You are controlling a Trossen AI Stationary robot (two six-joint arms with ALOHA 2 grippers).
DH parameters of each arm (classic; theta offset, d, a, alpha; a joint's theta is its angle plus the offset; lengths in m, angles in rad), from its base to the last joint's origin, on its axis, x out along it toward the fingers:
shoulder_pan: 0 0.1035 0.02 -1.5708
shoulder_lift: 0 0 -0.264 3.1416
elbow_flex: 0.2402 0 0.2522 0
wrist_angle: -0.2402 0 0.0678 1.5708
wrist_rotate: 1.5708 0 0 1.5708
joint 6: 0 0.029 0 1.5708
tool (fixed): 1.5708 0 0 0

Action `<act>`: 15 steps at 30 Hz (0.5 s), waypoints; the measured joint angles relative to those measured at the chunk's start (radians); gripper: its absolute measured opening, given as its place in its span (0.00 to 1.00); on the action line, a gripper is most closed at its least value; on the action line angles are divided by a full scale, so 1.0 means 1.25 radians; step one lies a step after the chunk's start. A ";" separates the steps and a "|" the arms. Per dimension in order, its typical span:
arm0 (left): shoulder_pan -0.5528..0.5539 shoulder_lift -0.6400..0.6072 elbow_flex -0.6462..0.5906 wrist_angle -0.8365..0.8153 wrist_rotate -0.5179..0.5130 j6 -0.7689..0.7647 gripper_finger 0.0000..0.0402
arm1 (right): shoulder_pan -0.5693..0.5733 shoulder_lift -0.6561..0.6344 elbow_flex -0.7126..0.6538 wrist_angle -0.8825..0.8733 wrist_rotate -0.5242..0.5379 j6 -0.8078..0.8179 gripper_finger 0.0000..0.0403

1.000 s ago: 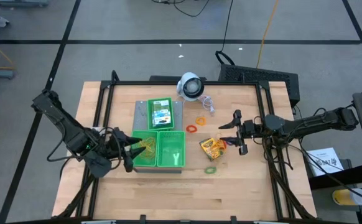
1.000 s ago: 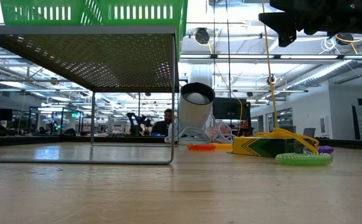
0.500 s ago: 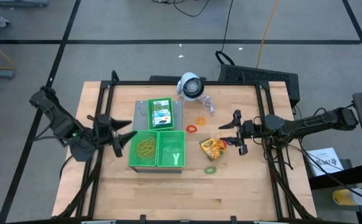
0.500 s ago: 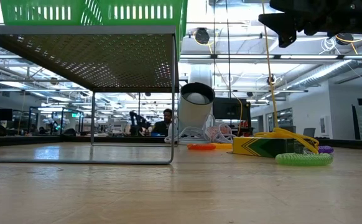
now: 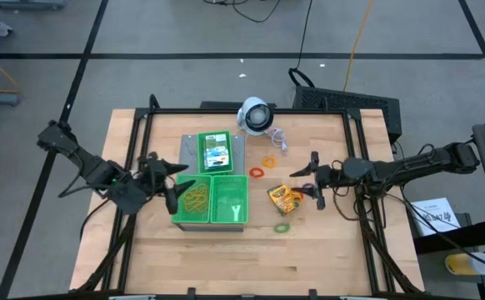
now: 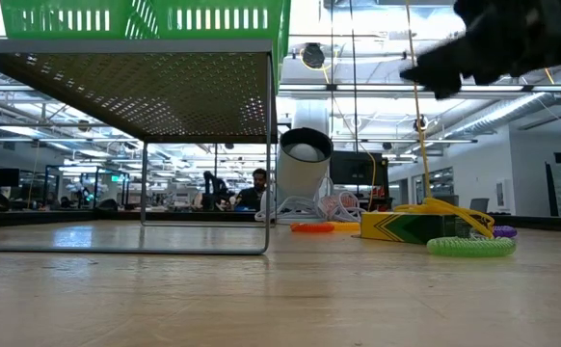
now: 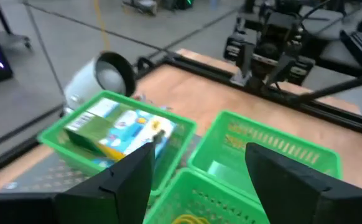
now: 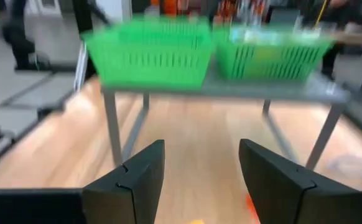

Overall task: Pick & Place Office Desk Supplies
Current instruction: Put the yellow rubber band into the bottom left green basket on the shelf

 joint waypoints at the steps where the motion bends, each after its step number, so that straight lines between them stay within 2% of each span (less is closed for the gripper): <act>1: 0.014 0.002 0.000 0.016 0.024 0.016 0.62 | 0.004 0.005 0.000 -0.026 0.000 0.007 0.49; 5: 0.070 0.006 0.000 0.096 0.155 0.120 0.58 | 0.013 0.023 0.000 -0.137 0.006 0.055 0.49; 7: 0.093 0.006 0.000 0.129 0.193 0.167 0.56 | 0.018 0.041 0.000 -0.186 0.030 0.084 0.49; 9: 0.112 0.005 0.000 0.134 0.192 0.191 0.53 | 0.023 0.073 0.000 -0.210 0.058 0.113 0.49; 12: 0.125 -0.007 -0.015 0.138 0.147 0.198 0.50 | 0.032 0.138 0.000 -0.223 0.067 0.142 0.49; 15: 0.142 -0.031 -0.083 0.208 0.136 0.196 0.48 | 0.036 0.198 0.000 -0.220 0.067 0.148 0.49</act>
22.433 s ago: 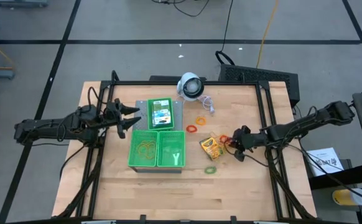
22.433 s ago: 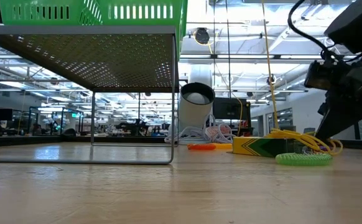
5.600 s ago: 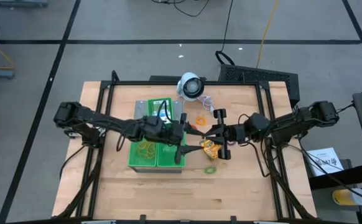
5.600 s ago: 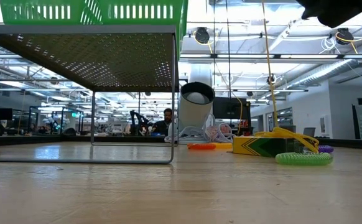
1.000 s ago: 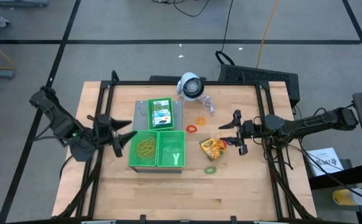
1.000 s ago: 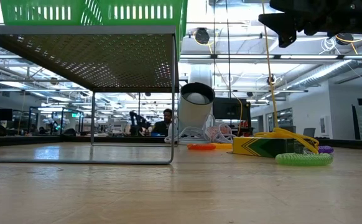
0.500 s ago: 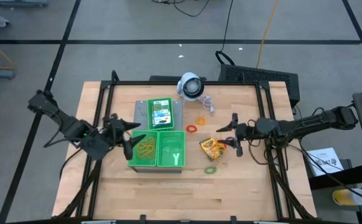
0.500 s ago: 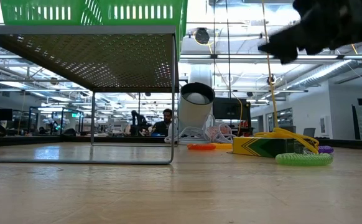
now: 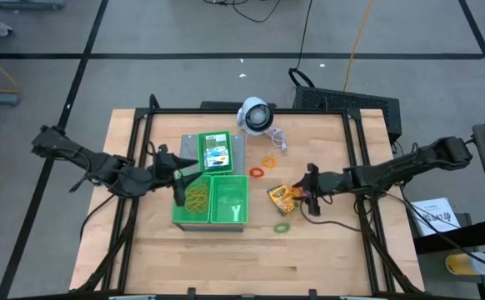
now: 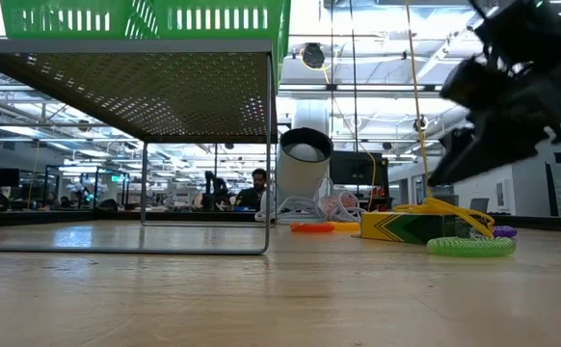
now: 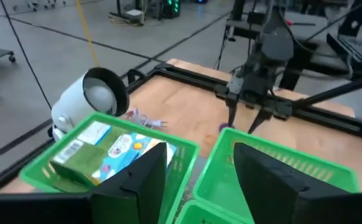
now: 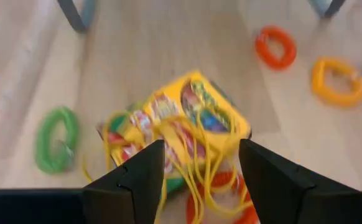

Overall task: Pick & Place Office Desk Supplies
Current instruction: Put the yellow rubber band into the bottom left green basket on the shelf

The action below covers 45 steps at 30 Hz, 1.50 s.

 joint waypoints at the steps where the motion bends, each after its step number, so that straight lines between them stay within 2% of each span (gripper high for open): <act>1: 0.006 -0.008 -0.031 0.025 0.004 -0.001 0.47 | 0.000 0.018 0.000 0.000 0.000 0.003 0.49; 6: 0.022 -0.074 -0.142 0.167 0.046 0.017 0.44 | -0.001 0.075 0.000 0.003 -0.001 0.018 0.46; 9: 0.029 -0.116 -0.167 0.179 0.044 0.038 0.44 | -0.001 0.092 0.000 0.007 -0.002 0.028 0.42; 13: 0.047 -0.150 -0.173 0.183 0.044 0.061 0.44 | -0.001 0.113 0.000 0.025 -0.002 0.052 0.36; 24: 0.079 -0.146 -0.174 0.189 0.057 0.077 0.44 | -0.001 0.121 0.000 0.035 -0.005 0.066 0.16; 31: 0.078 -0.146 -0.174 0.187 0.069 0.081 0.44 | -0.001 0.121 0.000 0.035 -0.004 0.066 0.08; 36: 0.078 -0.135 -0.174 0.185 0.071 0.080 0.44 | -0.002 0.121 0.000 0.034 -0.004 0.096 0.11; 45: 0.078 -0.136 -0.174 0.186 0.088 0.077 0.44 | -0.003 0.121 0.000 0.036 -0.003 0.126 0.31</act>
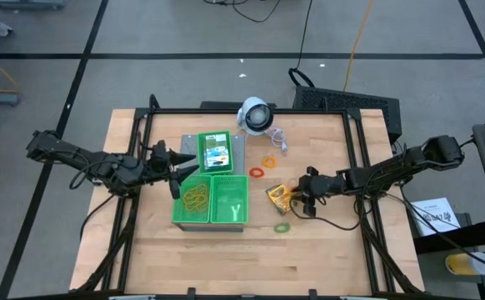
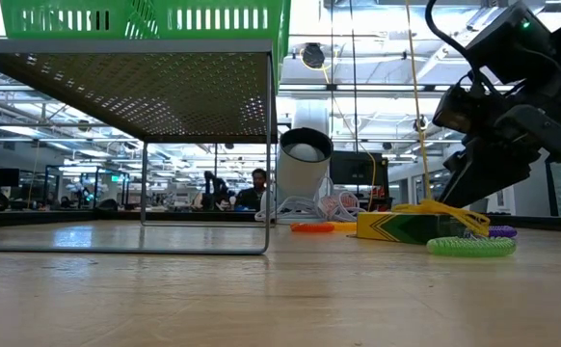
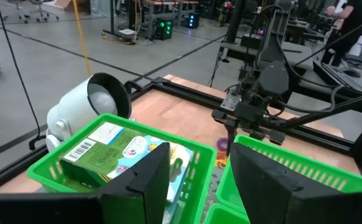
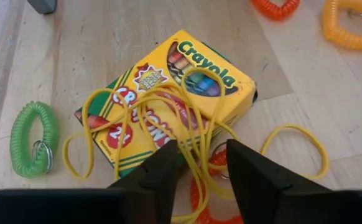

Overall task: Pick & Place Office Desk Supplies
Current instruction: Put the yellow rubber band into the bottom left green basket on the shelf

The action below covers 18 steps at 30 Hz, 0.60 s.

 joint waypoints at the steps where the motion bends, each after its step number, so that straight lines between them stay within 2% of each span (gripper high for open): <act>1: 0.000 0.000 0.000 0.000 0.000 0.000 0.44 | -0.001 0.000 0.000 0.000 0.000 0.000 0.33; 9: 0.000 0.000 0.000 0.000 0.001 -0.004 0.44 | -0.011 -0.009 0.000 0.003 -0.003 -0.002 0.37; 18: 0.000 0.000 0.000 0.002 0.001 -0.005 0.44 | -0.011 -0.027 0.000 -0.008 -0.027 -0.003 0.32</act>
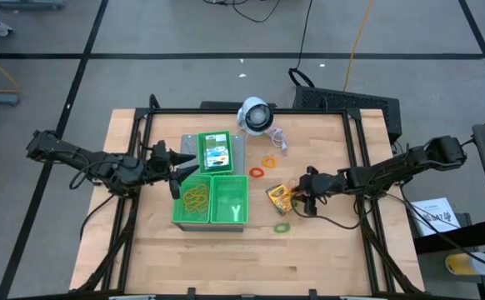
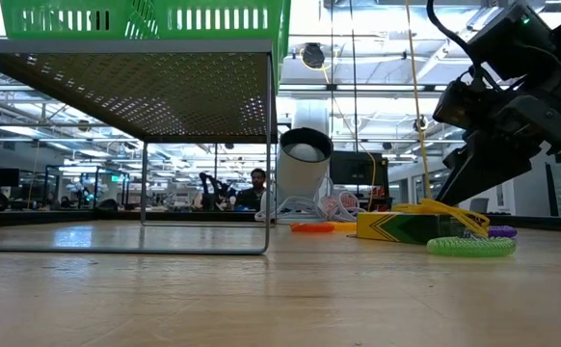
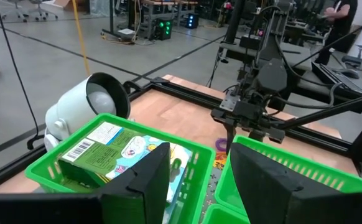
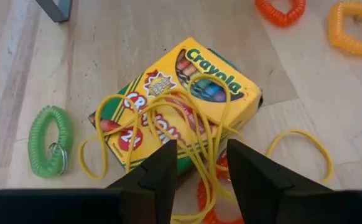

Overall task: Pick & Place Office Desk Supplies
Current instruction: Put the yellow rubber band into the bottom left green basket on the shelf

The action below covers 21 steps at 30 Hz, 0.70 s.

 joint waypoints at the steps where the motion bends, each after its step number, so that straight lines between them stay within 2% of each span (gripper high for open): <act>1: 0.000 0.000 0.000 0.000 0.000 -0.002 0.44 | 0.000 0.002 0.000 0.000 -0.003 0.000 0.31; 21: 0.000 0.000 0.000 0.004 0.000 -0.001 0.44 | 0.000 0.006 0.000 -0.005 0.005 -0.007 0.08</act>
